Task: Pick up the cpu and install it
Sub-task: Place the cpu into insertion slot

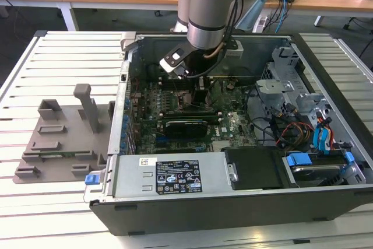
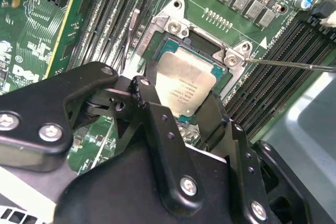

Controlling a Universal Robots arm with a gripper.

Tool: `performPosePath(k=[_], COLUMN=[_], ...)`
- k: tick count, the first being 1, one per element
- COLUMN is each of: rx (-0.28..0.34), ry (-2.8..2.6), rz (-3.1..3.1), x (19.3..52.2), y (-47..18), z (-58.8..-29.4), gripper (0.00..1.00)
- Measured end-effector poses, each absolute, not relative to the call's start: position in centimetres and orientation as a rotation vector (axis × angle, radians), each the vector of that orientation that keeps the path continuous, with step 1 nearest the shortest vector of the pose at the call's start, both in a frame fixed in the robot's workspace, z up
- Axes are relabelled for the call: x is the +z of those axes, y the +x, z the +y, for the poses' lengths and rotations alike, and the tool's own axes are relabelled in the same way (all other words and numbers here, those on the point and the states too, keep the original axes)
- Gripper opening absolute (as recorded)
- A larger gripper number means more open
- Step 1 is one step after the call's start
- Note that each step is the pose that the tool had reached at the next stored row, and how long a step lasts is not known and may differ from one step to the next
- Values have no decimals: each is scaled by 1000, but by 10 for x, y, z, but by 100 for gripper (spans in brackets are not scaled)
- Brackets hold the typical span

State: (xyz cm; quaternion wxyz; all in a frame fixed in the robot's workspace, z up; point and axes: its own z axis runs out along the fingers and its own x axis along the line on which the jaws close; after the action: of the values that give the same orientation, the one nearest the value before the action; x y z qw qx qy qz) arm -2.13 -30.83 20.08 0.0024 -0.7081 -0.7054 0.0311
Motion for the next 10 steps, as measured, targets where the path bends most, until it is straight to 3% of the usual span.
performPosePath(k=[10], rx=[97], ry=[-2224], rz=[-2209], x=[198], y=[-20], z=[-308], gripper=[54])
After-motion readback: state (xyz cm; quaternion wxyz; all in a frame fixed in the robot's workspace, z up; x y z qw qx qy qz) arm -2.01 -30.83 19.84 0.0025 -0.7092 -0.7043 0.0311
